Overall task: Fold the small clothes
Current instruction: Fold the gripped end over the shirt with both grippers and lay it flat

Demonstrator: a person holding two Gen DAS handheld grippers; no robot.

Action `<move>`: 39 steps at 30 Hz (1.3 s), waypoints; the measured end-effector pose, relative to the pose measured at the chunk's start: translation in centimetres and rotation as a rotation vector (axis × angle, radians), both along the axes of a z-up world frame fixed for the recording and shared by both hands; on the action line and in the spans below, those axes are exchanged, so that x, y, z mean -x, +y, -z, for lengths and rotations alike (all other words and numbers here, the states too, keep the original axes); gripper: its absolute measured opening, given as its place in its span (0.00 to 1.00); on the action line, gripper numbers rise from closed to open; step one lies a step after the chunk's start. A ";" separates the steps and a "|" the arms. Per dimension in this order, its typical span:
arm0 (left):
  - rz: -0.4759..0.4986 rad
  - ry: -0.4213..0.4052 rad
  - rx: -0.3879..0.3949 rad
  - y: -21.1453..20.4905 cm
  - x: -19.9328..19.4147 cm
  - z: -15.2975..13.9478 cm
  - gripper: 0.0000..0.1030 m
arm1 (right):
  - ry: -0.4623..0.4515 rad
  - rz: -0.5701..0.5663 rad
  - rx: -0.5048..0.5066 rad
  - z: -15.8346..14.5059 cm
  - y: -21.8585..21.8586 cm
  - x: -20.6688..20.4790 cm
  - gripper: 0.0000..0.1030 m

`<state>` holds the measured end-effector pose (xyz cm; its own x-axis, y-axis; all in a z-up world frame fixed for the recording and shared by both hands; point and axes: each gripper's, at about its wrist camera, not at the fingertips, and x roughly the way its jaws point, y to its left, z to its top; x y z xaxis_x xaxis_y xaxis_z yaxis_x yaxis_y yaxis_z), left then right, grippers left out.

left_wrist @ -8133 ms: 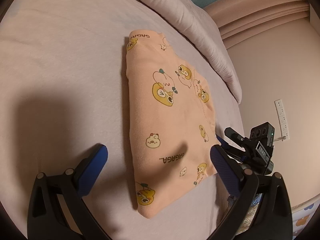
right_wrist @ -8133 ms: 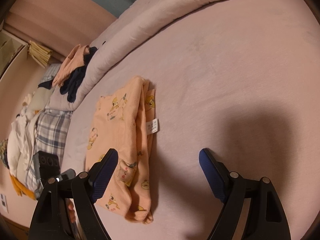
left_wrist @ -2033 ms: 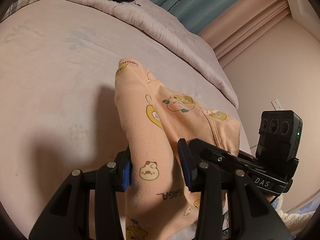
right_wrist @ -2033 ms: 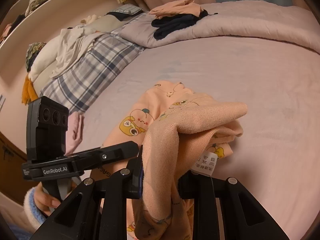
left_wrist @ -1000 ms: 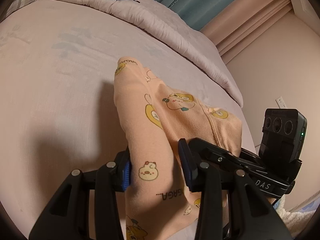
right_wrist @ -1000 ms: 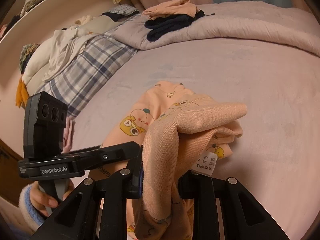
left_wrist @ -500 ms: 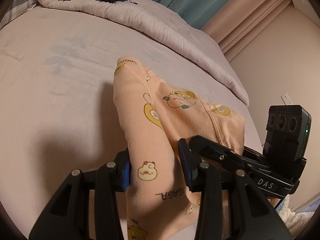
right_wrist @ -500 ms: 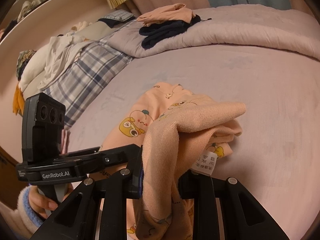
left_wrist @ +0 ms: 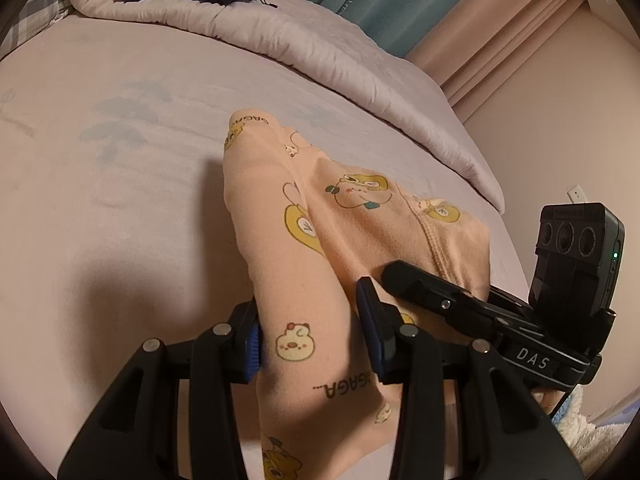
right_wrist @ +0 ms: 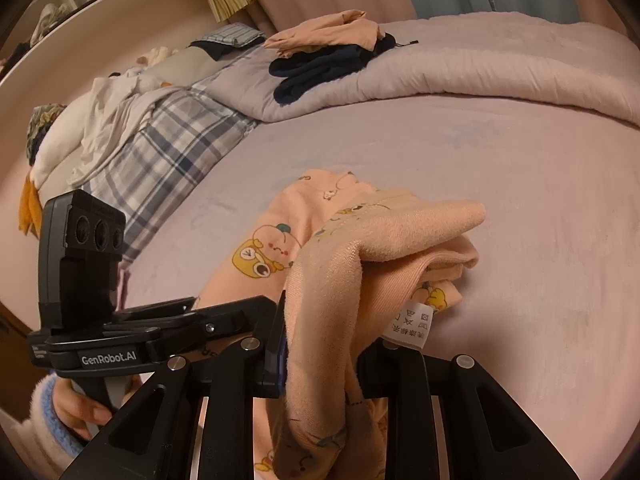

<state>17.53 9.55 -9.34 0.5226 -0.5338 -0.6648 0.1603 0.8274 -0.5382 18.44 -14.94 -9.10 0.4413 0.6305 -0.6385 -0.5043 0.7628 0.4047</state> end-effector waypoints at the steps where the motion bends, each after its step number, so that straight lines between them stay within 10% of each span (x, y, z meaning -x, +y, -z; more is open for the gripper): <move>1: -0.001 0.002 0.000 0.1 -0.2 0.1 0.38 | 0.001 -0.001 -0.001 0.1 0.0 -0.1 0.26; 18: -0.084 0.058 -0.085 2.5 -0.1 2.5 0.40 | 0.176 0.150 0.055 4.4 -3.8 -3.1 0.37; 39: -0.053 0.131 -0.145 0.8 3.2 4.8 0.43 | 0.142 0.169 0.154 4.4 -5.2 -1.0 0.41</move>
<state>14.37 10.37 -14.14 0.4515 -0.4017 -0.7967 0.0507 0.9030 -0.4266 19.42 -20.10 -13.47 0.4309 0.4463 -0.7843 -0.3113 0.8893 0.3350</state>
